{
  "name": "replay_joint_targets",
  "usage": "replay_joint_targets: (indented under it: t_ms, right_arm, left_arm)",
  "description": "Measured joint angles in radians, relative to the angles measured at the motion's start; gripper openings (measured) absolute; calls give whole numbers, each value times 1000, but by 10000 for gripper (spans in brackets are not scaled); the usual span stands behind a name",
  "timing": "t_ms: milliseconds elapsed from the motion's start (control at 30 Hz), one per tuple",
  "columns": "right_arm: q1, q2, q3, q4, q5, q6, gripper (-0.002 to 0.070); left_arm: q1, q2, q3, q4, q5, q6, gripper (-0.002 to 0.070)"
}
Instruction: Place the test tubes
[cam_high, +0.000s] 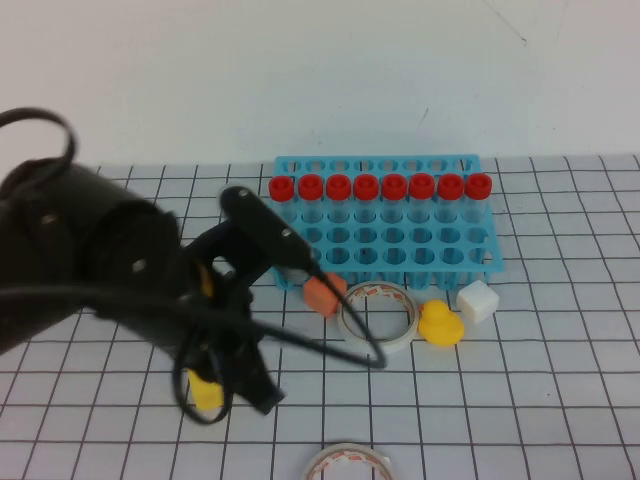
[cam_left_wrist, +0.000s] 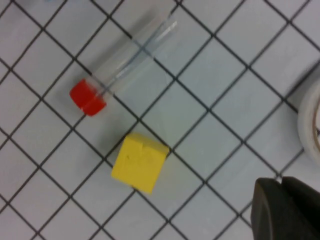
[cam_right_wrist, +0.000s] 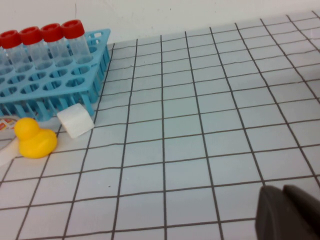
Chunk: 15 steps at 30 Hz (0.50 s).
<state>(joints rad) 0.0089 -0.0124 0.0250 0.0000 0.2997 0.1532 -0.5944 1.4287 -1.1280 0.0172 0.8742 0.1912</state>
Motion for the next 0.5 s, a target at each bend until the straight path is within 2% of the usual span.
replay_joint_targets:
  t_ms: [167, 367, 500]
  right_arm:
    - [0, 0, 0, 12, 0, 0, -1]
    - [0, 0, 0, 15, 0, 0, -1]
    - [0, 0, 0, 15, 0, 0, -1]
  left_arm:
    - [-4, 86, -72, 12, -4, -64, -1]
    - [-4, 153, -99, 23, -7, -218, 6]
    - [-4, 205, -101, 24, -10, -315, 111]
